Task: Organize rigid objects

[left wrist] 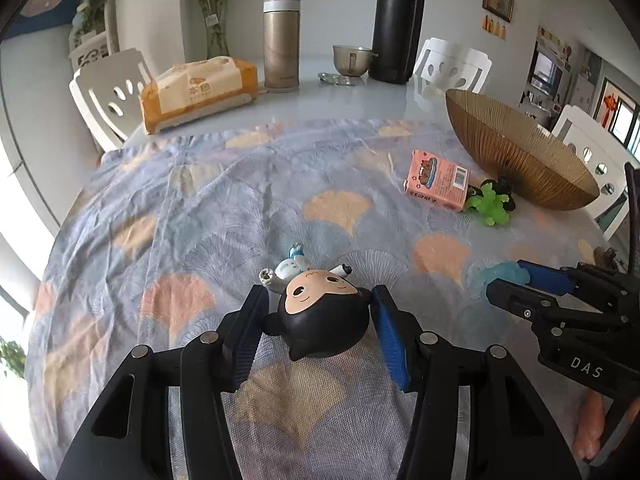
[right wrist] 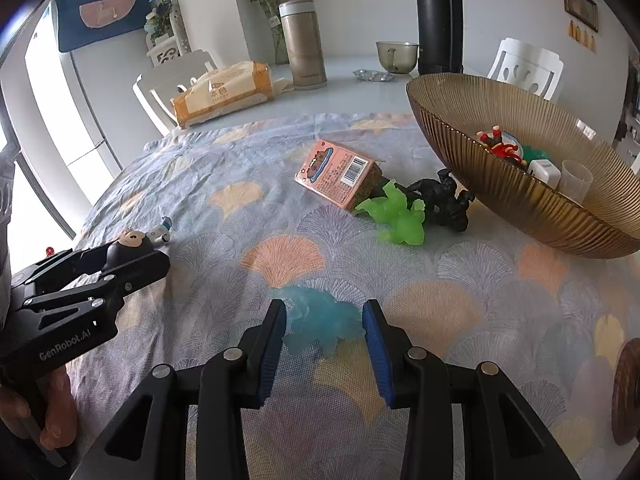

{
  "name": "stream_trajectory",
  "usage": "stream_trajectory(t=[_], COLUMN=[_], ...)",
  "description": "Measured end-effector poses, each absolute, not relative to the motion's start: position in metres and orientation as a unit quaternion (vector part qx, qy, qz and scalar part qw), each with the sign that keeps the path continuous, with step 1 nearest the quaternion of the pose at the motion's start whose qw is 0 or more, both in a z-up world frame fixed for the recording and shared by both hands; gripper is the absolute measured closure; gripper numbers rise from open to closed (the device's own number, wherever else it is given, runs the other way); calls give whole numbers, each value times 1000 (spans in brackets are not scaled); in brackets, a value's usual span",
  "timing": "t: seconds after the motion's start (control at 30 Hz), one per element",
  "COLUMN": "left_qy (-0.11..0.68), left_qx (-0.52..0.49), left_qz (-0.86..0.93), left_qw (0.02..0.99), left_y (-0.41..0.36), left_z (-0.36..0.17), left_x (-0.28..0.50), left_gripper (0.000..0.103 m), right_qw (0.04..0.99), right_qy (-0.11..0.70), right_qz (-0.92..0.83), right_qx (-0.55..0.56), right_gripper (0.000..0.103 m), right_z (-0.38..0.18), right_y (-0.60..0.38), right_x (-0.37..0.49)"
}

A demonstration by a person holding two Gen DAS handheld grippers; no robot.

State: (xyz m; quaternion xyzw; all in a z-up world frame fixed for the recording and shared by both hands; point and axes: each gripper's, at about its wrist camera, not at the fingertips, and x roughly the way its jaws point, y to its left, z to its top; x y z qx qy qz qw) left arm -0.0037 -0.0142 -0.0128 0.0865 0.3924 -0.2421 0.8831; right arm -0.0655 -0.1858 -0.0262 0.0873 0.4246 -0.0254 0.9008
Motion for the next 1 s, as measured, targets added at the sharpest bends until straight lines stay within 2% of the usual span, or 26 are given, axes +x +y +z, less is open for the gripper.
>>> stream_trajectory(t=[0.2,0.3,0.53,0.63,0.67,0.7,1.0], left_qy=[396,401,399,402,404,403,402], left_qx=[93,104,118,121,124,127,132], left_qz=[-240,-236,-237,-236,-235,-234,-232], left_qw=[881,879,878,876,875,875,876], left_y=[-16,-19,-23,-24,-25,-26,-27], left_z=[-14,-17,-18,-19,-20,-20,-21], left_x=[-3,-3,-5,-5,-5,-6,-6], left_gripper=[53,53,53,53,52,52,52], right_qw=[901,899,899,904,906,906,908], right_qy=[425,429,430,421,417,418,415], right_qz=[-27,-34,-36,-34,-33,-33,-36], right_qx=[80,81,77,67,59,53,48], right_gripper=[63,54,48,51,60,64,65], right_z=[-27,-27,-28,-25,-24,-24,-24], right_y=[-184,-185,-185,-182,-180,-178,-177], right_x=[-65,-64,-63,-66,-66,-66,-65])
